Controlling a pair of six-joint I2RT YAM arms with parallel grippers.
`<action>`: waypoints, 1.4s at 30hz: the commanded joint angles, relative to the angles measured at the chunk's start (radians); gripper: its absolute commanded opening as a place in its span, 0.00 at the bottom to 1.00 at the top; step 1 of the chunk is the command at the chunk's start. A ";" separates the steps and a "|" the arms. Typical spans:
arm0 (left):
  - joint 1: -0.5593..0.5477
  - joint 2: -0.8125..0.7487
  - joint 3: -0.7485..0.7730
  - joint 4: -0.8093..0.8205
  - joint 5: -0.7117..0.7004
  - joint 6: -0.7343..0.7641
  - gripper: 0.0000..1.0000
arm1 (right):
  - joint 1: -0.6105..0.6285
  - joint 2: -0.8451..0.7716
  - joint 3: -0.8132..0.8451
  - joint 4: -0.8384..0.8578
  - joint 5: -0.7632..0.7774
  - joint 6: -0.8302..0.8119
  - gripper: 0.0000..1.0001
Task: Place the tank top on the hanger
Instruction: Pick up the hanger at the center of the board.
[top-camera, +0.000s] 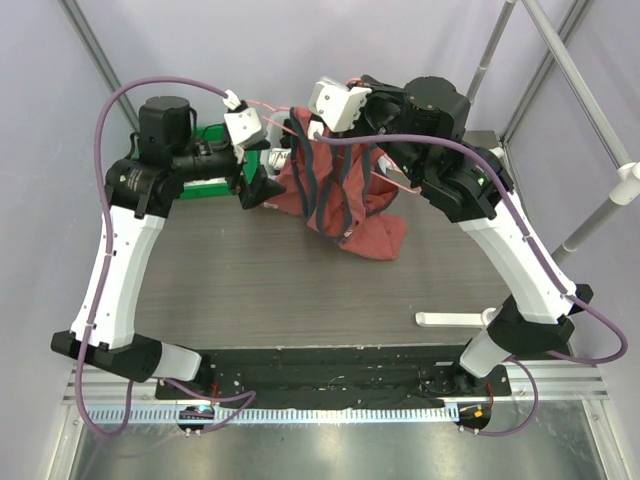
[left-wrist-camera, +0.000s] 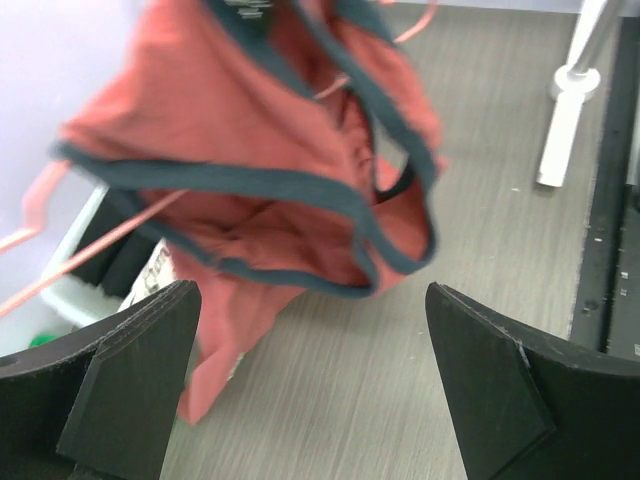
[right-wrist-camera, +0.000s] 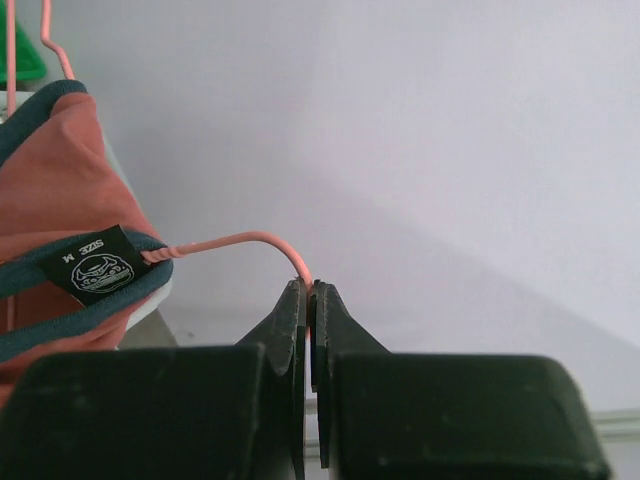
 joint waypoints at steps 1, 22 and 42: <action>-0.060 0.016 0.029 -0.012 0.017 -0.010 1.00 | 0.020 -0.004 0.056 0.217 0.079 -0.071 0.01; -0.175 0.167 0.075 0.207 -0.155 -0.156 0.74 | 0.092 -0.024 0.045 0.202 0.129 -0.017 0.01; -0.175 0.142 0.339 0.144 -0.224 -0.096 0.00 | 0.092 -0.039 -0.022 0.128 0.138 -0.005 0.01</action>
